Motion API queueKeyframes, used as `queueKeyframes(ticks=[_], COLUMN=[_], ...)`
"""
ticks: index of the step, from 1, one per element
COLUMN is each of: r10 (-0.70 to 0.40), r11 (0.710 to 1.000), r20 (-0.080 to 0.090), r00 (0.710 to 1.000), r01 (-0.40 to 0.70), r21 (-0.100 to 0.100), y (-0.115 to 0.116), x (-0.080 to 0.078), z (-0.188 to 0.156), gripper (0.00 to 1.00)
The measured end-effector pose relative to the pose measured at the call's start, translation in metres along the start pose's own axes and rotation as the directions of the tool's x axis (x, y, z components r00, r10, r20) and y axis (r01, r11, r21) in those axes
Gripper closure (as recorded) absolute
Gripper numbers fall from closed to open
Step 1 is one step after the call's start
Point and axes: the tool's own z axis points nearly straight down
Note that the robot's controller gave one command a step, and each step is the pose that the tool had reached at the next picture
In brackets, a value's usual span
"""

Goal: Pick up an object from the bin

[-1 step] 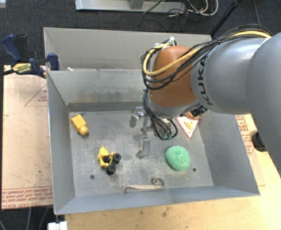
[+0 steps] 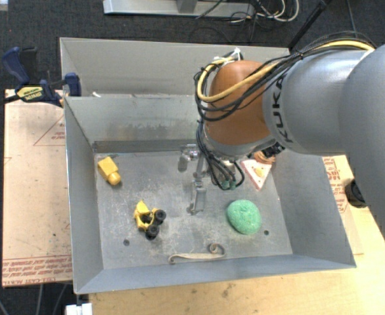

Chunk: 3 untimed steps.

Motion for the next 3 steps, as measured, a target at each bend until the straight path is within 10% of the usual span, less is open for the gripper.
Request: queueKeyframes(ticks=[2, 3], r10=[-0.182, -0.411], r11=[0.983, 0.912], r20=[-0.001, 0.002], r00=[0.983, 0.912], r01=[0.182, 0.411], r21=[0.0, 0.0], y=[0.062, 0.069], x=[0.034, 0.034], z=[0.061, 0.061], gripper=[0.0, 1.0])
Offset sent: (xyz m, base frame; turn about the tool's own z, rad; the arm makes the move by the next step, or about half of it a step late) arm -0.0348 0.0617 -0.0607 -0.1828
